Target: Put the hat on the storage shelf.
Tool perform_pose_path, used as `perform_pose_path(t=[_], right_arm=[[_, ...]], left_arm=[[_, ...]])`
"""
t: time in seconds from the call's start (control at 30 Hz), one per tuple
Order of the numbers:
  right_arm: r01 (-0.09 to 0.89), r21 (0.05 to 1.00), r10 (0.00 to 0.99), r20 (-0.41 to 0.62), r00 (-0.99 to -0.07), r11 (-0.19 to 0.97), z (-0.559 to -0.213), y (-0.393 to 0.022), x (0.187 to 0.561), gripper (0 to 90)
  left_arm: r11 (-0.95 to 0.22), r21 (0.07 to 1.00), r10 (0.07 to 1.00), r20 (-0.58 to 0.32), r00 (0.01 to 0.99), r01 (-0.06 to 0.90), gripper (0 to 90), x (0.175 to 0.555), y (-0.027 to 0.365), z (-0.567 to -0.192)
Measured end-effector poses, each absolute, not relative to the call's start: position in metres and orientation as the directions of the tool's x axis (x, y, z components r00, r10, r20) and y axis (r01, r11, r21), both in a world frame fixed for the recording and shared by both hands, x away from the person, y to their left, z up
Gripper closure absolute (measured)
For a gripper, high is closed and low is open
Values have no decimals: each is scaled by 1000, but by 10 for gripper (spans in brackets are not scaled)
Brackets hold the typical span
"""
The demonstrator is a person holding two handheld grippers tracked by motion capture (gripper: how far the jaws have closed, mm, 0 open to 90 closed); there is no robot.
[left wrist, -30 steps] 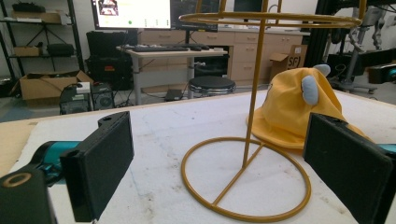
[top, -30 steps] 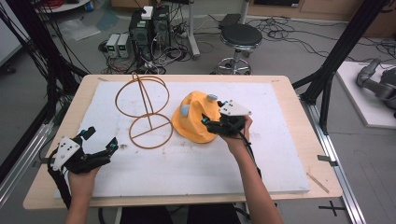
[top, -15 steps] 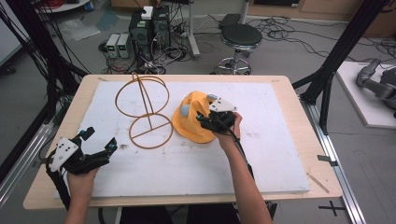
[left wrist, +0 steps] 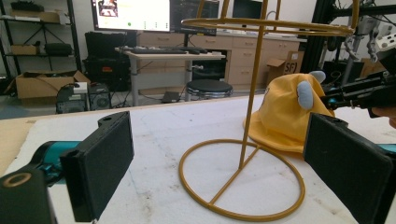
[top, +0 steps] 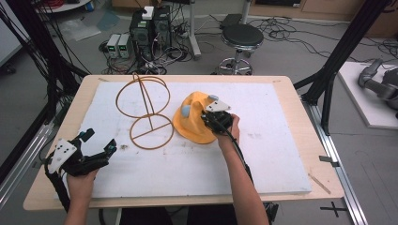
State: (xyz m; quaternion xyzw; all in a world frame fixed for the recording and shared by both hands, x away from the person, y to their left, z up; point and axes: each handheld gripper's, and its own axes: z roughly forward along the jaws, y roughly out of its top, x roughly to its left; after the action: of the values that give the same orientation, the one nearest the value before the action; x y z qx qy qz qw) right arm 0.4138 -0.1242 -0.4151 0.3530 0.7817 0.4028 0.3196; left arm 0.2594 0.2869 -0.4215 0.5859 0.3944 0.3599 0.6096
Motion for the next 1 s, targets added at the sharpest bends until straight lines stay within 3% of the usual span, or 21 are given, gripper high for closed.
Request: perform_pose_path(t=[0.1,0.6,1.0], right_arm=[[297,859,817,-211,-537,417,-414,-124,414,881],[295,902,859,-138,-493,314,-400,-140,411,887],[213,955,883,-90,-460,208,-358,-152,403,887]], left_arm=[[55,998,900,-60,432,24,93,260,285,-422],[59,998,900,-63,432,25,92,260,286,-422],[55,998,896,-59,439,23,92,260,285,-422]])
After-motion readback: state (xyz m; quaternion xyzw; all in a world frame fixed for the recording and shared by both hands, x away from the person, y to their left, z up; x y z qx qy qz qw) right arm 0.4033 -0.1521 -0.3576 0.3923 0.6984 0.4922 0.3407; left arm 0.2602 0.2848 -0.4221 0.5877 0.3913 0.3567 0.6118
